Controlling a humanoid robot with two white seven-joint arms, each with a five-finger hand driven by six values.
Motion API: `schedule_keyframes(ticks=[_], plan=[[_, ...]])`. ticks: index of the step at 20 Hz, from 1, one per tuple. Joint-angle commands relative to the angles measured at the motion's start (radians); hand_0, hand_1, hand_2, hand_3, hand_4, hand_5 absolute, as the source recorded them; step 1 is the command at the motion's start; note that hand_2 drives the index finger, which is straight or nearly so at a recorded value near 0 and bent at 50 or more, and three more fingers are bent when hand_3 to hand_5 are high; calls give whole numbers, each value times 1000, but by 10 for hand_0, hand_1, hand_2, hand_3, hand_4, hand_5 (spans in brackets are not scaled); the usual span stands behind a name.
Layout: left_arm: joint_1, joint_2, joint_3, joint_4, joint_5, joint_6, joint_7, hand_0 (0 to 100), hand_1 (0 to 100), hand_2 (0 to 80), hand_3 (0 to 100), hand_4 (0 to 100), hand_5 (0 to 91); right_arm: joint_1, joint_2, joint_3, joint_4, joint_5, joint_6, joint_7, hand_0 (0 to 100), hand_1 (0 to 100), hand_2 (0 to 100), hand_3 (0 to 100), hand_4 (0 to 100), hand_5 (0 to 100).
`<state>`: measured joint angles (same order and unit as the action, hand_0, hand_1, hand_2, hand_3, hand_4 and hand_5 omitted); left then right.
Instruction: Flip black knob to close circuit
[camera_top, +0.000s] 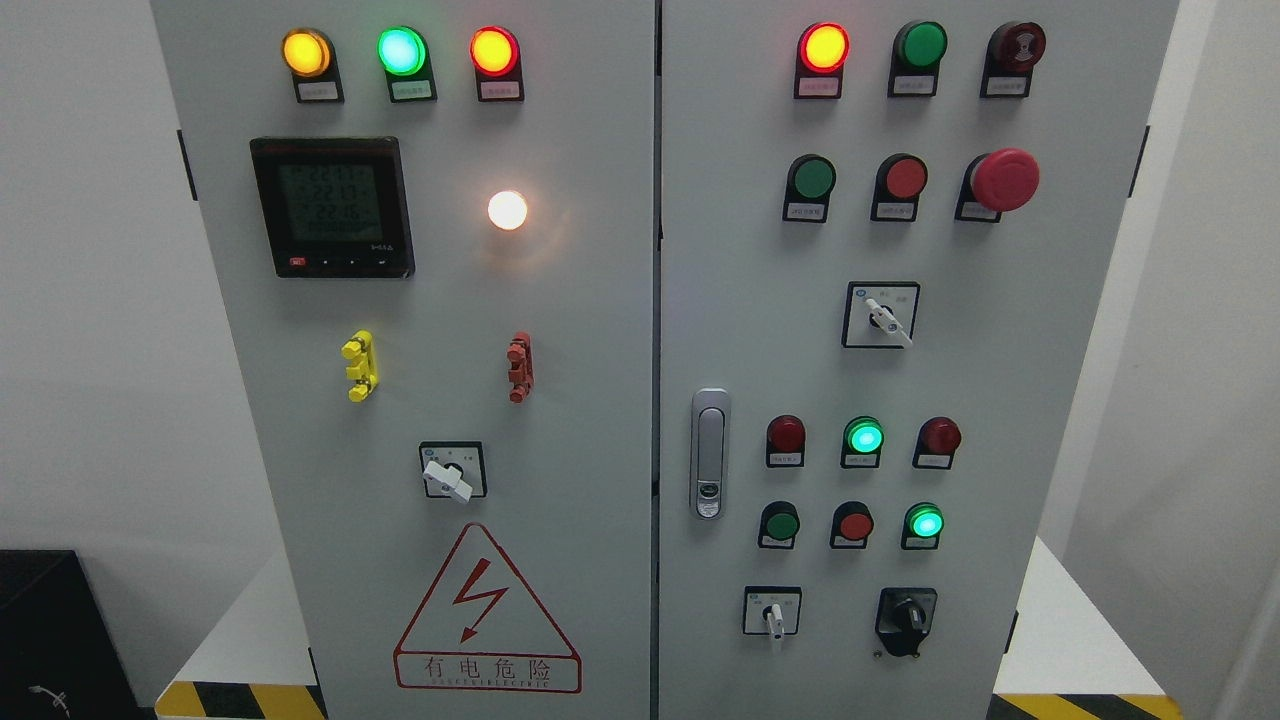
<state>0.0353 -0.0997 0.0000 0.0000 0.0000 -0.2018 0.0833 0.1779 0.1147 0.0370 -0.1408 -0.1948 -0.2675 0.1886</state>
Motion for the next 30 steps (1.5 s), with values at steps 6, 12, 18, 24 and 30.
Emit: schedule_keyframes(ticks=[6, 12, 18, 24, 30], plan=[[0, 0, -22, 21, -21, -1, 0, 120, 556, 0, 0, 0, 0, -2, 0, 3, 13, 0, 1, 2, 0, 112, 0, 0, 0, 0], [0, 0, -22, 21, -21, 1, 0, 120, 556, 0, 0, 0, 0, -18, 2, -5, 3, -2, -5, 9, 0, 108, 0, 0, 0, 0], [0, 0, -22, 21, -21, 1, 0, 120, 556, 0, 0, 0, 0, -77, 5, -14, -28, -17, -16, 26, 0, 86, 0, 0, 0, 0], [0, 0, -22, 21, -21, -1, 1, 120, 556, 0, 0, 0, 0, -90, 6, -29, -156, -17, -62, 28, 0, 65, 0, 0, 0, 0], [0, 0, -22, 21, -21, -1, 1, 120, 556, 0, 0, 0, 0, -87, 8, -17, -328, -2, -96, -6, 0, 65, 98, 170, 101, 0]])
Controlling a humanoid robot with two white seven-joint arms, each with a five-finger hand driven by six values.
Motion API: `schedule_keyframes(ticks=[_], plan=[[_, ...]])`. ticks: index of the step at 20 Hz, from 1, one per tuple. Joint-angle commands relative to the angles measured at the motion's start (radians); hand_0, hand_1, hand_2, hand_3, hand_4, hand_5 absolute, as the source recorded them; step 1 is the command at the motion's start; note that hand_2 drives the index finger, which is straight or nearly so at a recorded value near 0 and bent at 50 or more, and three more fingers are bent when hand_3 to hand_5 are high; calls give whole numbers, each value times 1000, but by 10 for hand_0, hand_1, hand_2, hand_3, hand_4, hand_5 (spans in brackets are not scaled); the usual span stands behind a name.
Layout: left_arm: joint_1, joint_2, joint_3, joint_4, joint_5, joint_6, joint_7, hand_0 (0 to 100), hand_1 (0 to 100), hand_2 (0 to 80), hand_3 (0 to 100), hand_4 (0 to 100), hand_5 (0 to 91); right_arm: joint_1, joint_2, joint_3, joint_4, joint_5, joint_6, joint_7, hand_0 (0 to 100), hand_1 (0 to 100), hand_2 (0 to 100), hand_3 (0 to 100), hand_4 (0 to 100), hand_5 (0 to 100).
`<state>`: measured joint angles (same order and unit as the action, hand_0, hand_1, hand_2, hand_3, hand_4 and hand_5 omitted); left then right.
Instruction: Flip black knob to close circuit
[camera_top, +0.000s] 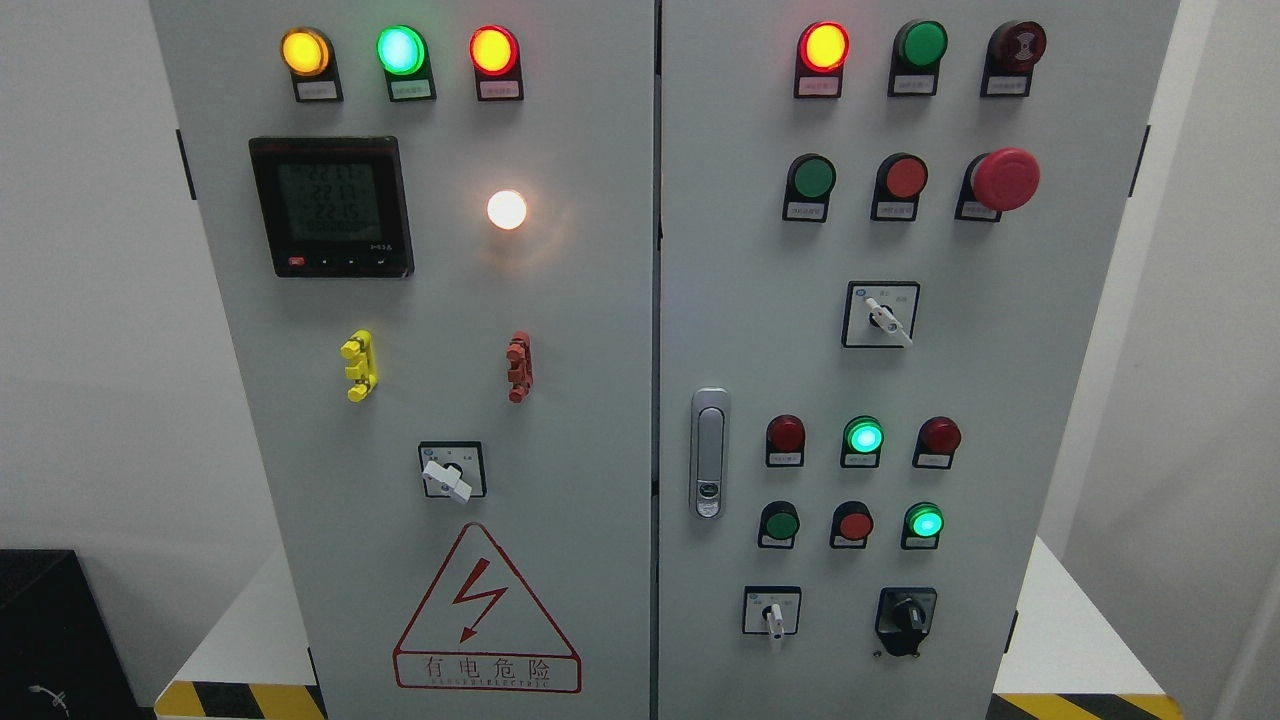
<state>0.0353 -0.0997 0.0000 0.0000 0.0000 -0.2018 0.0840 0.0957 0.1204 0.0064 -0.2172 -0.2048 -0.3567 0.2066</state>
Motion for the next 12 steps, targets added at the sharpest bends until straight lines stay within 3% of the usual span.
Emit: schedule_keyframes(ticks=[1, 6, 8, 10, 12], plan=[[0, 0, -21, 22, -21, 1, -1, 120, 556, 0, 0, 0, 0, -5, 2, 20, -283, 15, -7, -48, 0, 64, 135, 238, 167, 0], [0, 0, -21, 22, -20, 1, -1, 120, 556, 0, 0, 0, 0, -7, 2, 61, -378, 126, -19, -177, 0, 74, 315, 527, 397, 224], [0, 0, -21, 22, -21, -1, -1, 120, 556, 0, 0, 0, 0, -10, 2, 67, -416, 204, -27, -258, 0, 99, 398, 587, 460, 312], [0, 0, -21, 22, -21, 1, 0, 120, 556, 0, 0, 0, 0, -17, 2, 66, -462, 324, -27, -369, 0, 130, 538, 681, 540, 443], [0, 0, -21, 22, -21, 1, -1, 120, 556, 0, 0, 0, 0, -24, 2, 64, -493, 407, -25, -412, 0, 147, 667, 784, 619, 584]])
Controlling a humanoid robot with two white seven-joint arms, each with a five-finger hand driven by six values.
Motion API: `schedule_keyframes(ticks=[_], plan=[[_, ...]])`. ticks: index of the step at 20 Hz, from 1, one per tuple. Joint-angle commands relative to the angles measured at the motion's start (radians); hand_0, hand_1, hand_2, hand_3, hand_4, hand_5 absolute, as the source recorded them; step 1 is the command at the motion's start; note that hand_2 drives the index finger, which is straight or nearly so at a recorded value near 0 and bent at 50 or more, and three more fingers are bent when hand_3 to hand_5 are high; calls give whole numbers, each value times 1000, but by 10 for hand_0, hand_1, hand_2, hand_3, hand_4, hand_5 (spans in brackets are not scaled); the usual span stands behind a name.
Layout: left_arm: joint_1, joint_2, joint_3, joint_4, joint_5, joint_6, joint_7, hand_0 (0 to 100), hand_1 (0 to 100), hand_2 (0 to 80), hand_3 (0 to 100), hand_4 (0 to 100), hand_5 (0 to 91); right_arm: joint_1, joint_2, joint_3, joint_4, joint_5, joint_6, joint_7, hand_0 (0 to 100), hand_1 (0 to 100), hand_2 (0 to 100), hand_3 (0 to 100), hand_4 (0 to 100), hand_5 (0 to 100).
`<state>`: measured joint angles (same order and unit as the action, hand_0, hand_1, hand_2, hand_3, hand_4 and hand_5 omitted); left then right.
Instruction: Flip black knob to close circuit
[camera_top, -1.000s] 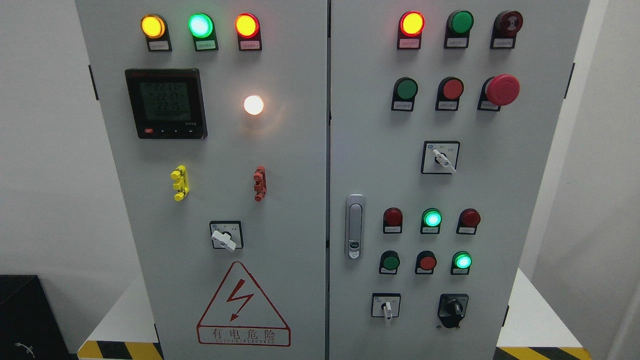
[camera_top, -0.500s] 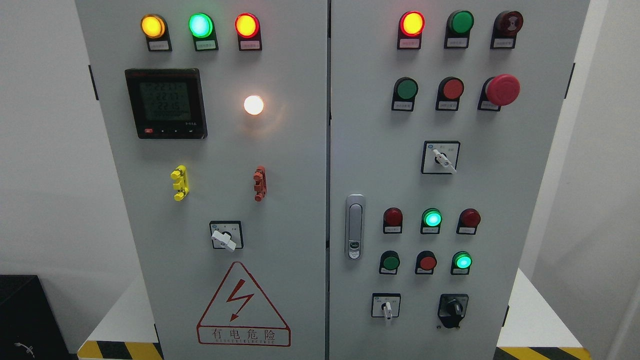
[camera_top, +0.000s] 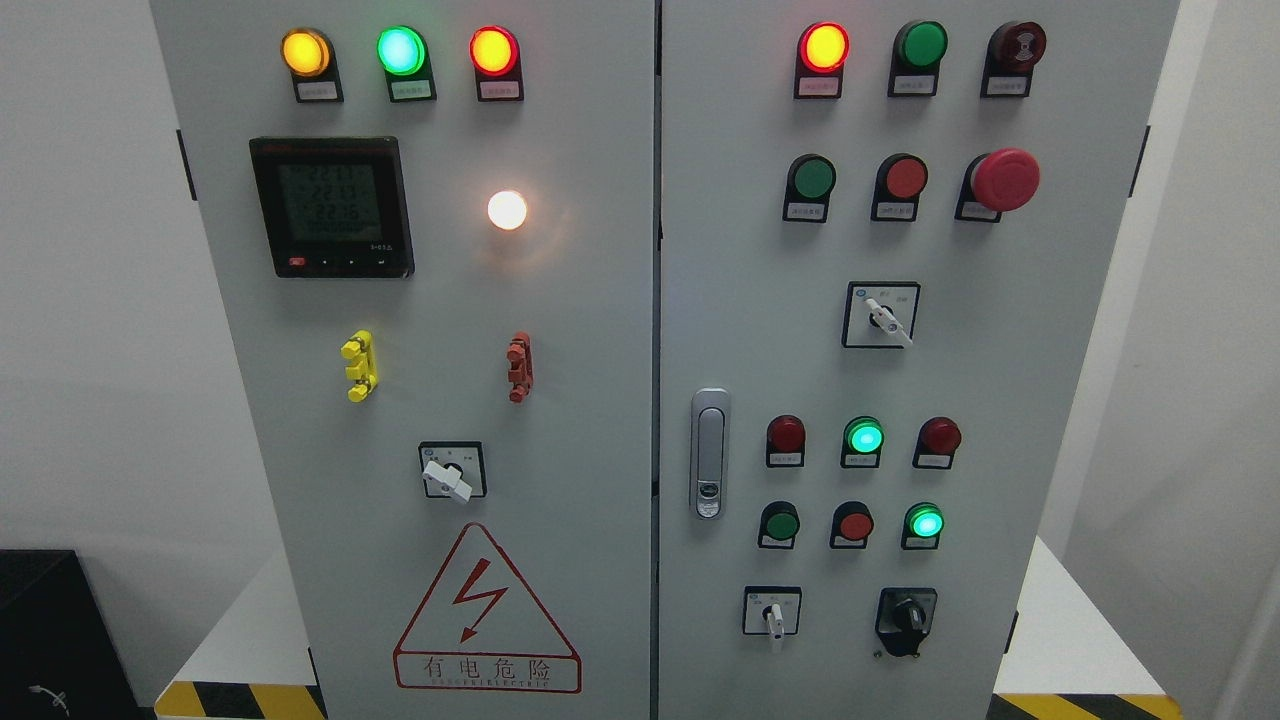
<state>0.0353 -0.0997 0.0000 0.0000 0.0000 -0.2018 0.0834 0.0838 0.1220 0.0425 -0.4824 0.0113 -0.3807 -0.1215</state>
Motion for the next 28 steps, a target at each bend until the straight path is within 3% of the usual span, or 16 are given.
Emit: schedule_keyframes(ticks=[1, 3, 8, 17, 19, 21, 25, 28], plan=[[0, 0, -22, 21, -21, -1, -1, 120, 556, 0, 0, 0, 0, -12, 1, 27, -255, 228, 2, -90, 0, 148, 670, 791, 620, 590], [0, 0, -22, 21, -21, 1, -1, 120, 556, 0, 0, 0, 0, -13, 2, 25, -288, 266, 5, -113, 0, 155, 738, 867, 689, 678], [0, 0, -22, 21, -21, -1, -1, 120, 556, 0, 0, 0, 0, -61, 5, 19, -329, 303, 5, -187, 0, 152, 754, 888, 710, 709], [0, 0, -22, 21, -21, -1, -1, 120, 556, 0, 0, 0, 0, -64, 5, -23, -574, 459, 46, -202, 0, 154, 772, 921, 728, 743], [0, 0, -22, 21, -21, -1, 1, 120, 556, 0, 0, 0, 0, -65, 5, -23, -634, 502, 57, -195, 0, 155, 778, 949, 737, 749], [0, 0, -22, 21, -21, 1, 1, 120, 556, 0, 0, 0, 0, -64, 5, -42, -705, 544, 92, -155, 0, 164, 786, 957, 745, 758], [0, 0, -22, 21, -21, 1, -1, 120, 556, 0, 0, 0, 0, -61, 4, -59, -886, 582, 248, -64, 0, 174, 798, 973, 758, 771], [0, 0, -22, 21, -21, 1, -1, 120, 556, 0, 0, 0, 0, -62, 4, -62, -958, 663, 293, -36, 0, 174, 802, 978, 761, 773]])
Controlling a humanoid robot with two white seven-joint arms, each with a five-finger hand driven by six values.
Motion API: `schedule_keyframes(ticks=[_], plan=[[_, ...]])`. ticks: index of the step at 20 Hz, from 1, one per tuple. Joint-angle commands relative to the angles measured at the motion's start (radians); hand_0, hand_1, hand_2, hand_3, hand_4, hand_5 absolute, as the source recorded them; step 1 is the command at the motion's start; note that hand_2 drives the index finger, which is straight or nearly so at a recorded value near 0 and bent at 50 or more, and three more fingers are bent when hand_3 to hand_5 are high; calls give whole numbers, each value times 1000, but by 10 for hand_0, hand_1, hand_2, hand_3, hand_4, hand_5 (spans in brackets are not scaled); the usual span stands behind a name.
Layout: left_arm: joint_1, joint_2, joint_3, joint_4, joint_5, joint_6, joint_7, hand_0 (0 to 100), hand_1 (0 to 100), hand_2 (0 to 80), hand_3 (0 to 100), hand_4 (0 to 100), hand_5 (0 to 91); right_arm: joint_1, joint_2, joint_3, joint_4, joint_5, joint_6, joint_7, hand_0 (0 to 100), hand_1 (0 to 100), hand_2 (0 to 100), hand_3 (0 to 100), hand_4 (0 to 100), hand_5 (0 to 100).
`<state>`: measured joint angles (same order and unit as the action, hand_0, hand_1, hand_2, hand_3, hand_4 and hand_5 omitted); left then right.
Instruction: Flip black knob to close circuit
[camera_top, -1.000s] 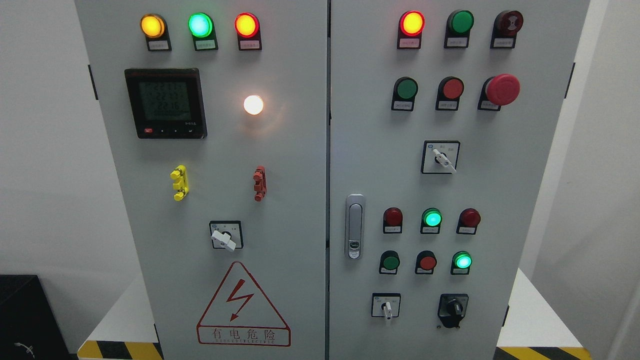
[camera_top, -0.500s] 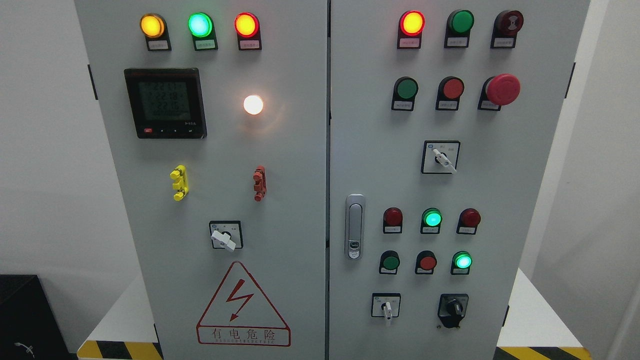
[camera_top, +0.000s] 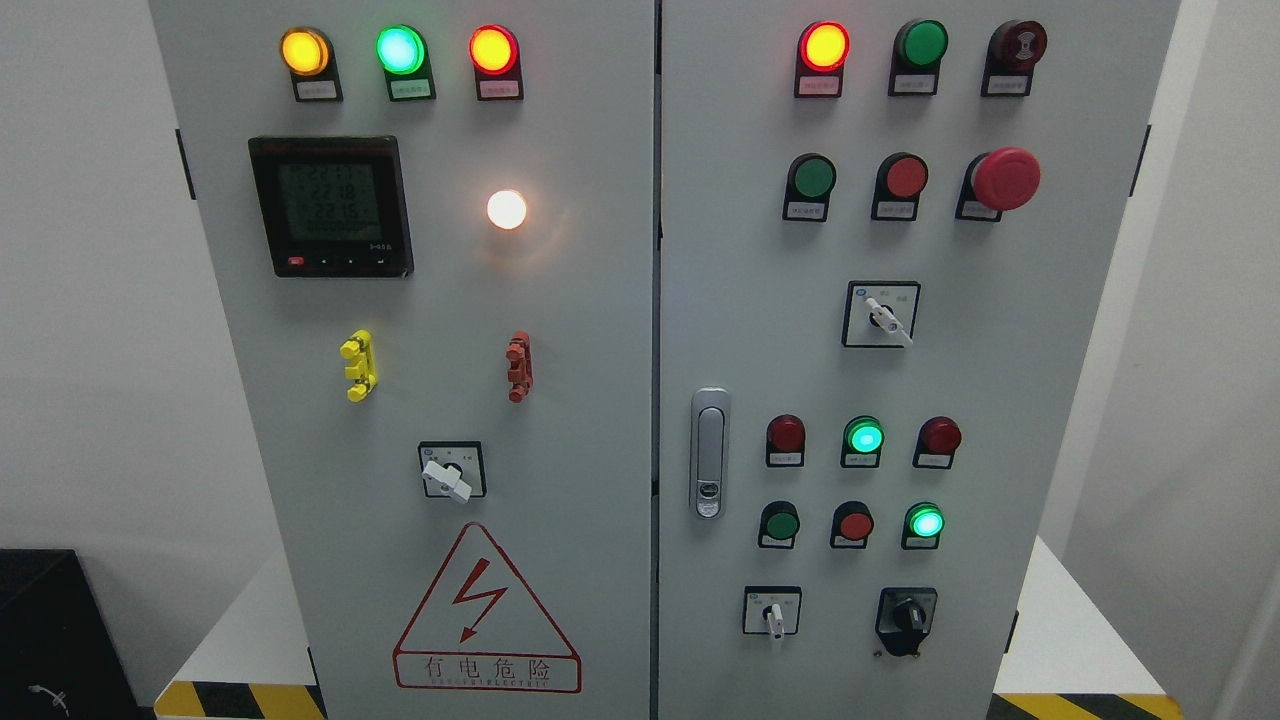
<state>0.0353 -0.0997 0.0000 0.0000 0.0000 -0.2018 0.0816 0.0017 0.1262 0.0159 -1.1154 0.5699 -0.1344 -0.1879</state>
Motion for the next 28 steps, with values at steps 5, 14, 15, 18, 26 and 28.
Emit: schedule_keyframes(ticks=[5, 14, 15, 18, 26, 28], plan=[[0, 0, -21, 21, -21, 1, 1, 120, 556, 0, 0, 0, 0, 23, 1, -36, -435, 223, 122, 74, 0, 167, 803, 979, 769, 778], [0, 0, -21, 21, -21, 1, 3, 120, 556, 0, 0, 0, 0, 20, 1, -36, -572, 378, 274, 134, 0, 136, 803, 982, 776, 790], [0, 0, -21, 21, -21, 1, 1, 120, 556, 0, 0, 0, 0, 20, 1, -36, -580, 383, 283, 140, 0, 119, 802, 984, 777, 790], [0, 0, -21, 21, -20, -1, 3, 120, 556, 0, 0, 0, 0, 18, 1, -39, -610, 396, 328, 177, 0, 93, 801, 985, 777, 792], [0, 0, -21, 21, -21, -1, 1, 120, 556, 0, 0, 0, 0, -49, 7, -43, -615, 430, 412, 228, 0, 76, 801, 986, 781, 796], [0, 0, -21, 21, -21, 1, 1, 120, 556, 0, 0, 0, 0, -68, 9, -56, -612, 435, 418, 228, 0, 77, 802, 986, 782, 798]])
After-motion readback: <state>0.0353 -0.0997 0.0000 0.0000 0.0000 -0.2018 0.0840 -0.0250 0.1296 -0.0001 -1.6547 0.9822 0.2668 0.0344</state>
